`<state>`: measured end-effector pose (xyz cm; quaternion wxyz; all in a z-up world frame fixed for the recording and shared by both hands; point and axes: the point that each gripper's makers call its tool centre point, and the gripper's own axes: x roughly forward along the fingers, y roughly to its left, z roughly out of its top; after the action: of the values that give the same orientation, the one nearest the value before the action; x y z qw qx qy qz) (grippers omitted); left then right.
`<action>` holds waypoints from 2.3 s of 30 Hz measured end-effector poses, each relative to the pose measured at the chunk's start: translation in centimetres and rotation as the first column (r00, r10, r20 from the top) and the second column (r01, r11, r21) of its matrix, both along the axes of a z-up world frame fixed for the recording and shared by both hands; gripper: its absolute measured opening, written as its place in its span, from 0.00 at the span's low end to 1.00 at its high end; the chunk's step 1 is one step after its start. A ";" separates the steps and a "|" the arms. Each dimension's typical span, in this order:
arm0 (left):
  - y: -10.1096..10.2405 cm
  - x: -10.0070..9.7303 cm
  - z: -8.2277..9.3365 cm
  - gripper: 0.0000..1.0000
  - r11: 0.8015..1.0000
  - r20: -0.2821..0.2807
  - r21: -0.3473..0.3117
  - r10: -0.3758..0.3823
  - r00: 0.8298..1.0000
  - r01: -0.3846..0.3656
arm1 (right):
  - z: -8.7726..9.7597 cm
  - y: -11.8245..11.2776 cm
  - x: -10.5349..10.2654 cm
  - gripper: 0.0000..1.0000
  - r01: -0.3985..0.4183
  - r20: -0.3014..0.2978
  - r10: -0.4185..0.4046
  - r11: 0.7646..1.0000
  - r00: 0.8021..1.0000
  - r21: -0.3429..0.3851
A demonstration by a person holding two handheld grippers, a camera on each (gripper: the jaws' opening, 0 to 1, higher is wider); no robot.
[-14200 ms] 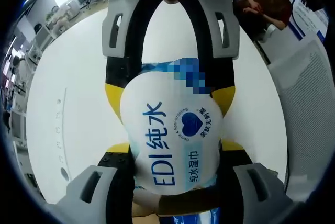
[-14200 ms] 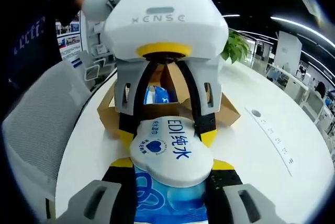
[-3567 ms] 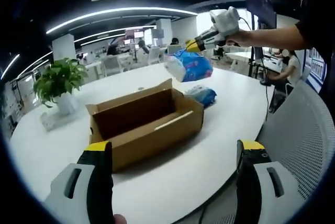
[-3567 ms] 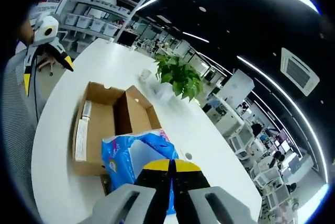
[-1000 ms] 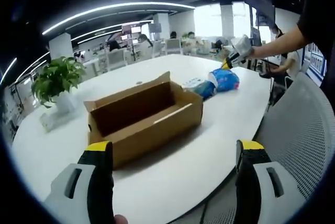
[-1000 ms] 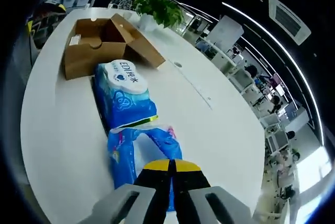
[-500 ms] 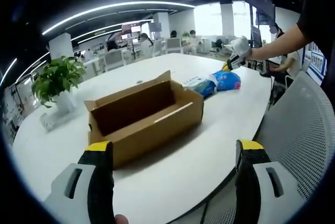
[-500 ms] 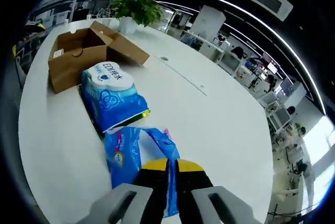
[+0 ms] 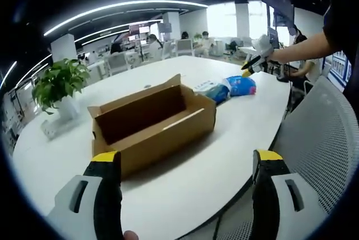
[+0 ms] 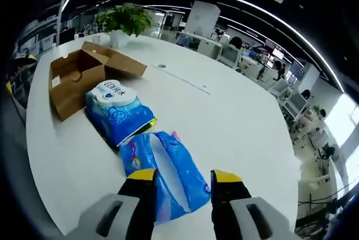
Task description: Operate the shoe box by opening the lid, removing the specified soft item, and placing it in the target area until the item is outside and the box remains undamaged.
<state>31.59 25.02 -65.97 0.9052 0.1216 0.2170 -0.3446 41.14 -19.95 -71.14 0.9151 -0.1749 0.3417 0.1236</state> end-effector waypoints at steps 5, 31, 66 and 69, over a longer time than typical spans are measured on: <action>0.0 0.0 0.1 0.98 1.000 0.001 -0.010 0.003 1.000 -0.003 | -1.2 -0.2 -1.3 0.50 0.028 -0.023 -0.027 1.000 0.999 0.009; 0.5 0.2 -0.4 0.97 1.000 -0.014 0.006 0.024 1.000 -0.024 | -6.8 0.3 -3.0 0.51 0.107 -0.117 -0.103 0.994 0.988 0.025; 1.1 0.3 -1.0 0.95 0.998 -0.031 0.039 0.042 0.999 -0.041 | -6.7 -0.9 -0.7 0.39 -0.057 -0.154 0.047 0.997 0.987 -0.058; 1.2 0.3 -1.0 0.95 0.998 -0.031 0.043 0.043 0.999 -0.042 | -6.7 -1.0 -0.6 0.39 -0.068 -0.157 0.058 0.996 0.986 -0.058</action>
<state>31.91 26.19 -67.02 0.9059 0.1306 0.2414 -0.3226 40.54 -20.97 -77.85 0.8753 -0.2043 0.4099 0.1550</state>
